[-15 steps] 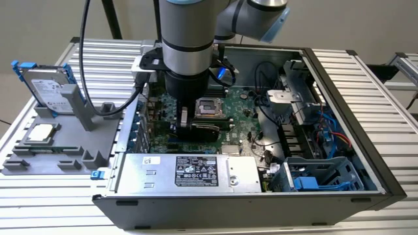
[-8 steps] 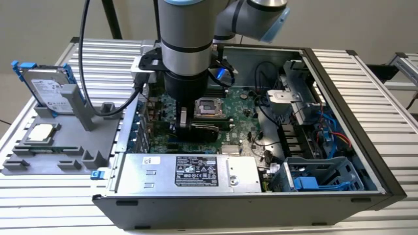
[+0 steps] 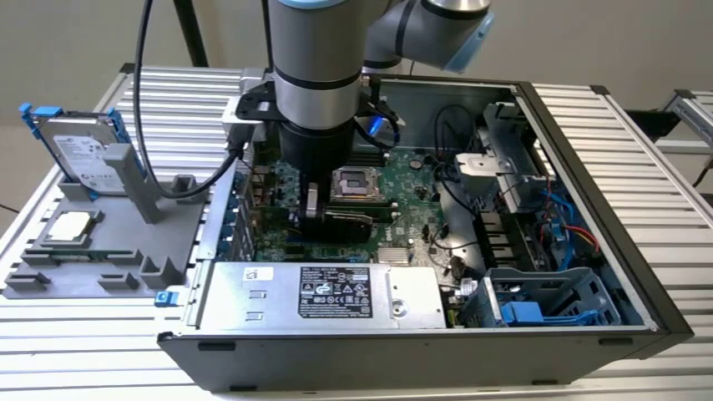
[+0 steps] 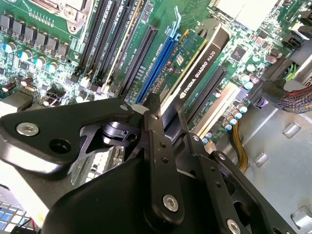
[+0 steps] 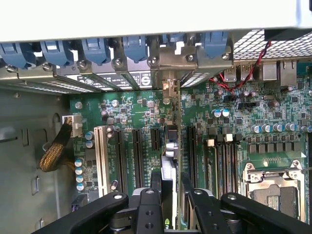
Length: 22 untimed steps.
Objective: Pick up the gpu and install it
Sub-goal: 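Insert the gpu into the slot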
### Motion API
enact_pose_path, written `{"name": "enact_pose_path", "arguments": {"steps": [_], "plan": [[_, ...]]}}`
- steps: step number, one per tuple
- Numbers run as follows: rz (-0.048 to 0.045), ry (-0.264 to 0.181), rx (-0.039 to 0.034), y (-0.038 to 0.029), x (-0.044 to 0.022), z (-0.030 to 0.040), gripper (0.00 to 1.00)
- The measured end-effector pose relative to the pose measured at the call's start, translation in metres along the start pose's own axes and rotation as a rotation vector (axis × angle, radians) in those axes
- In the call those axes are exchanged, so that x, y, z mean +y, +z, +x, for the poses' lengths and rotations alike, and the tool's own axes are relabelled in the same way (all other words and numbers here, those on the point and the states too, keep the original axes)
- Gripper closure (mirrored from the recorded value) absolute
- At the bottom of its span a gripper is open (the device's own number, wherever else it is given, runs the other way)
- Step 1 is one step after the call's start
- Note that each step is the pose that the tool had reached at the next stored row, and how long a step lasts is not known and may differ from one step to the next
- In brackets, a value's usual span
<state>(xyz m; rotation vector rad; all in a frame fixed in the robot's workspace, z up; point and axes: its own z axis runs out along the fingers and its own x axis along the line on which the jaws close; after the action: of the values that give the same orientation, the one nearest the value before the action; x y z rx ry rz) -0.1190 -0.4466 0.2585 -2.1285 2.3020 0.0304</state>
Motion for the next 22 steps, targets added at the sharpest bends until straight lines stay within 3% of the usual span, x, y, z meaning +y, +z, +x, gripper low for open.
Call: {"name": "enact_pose_path", "arguments": {"steps": [22], "plan": [[-0.0001, 0.000, 0.0002, 0.0005, 0.0009, 0.0001, 1.00]]}}
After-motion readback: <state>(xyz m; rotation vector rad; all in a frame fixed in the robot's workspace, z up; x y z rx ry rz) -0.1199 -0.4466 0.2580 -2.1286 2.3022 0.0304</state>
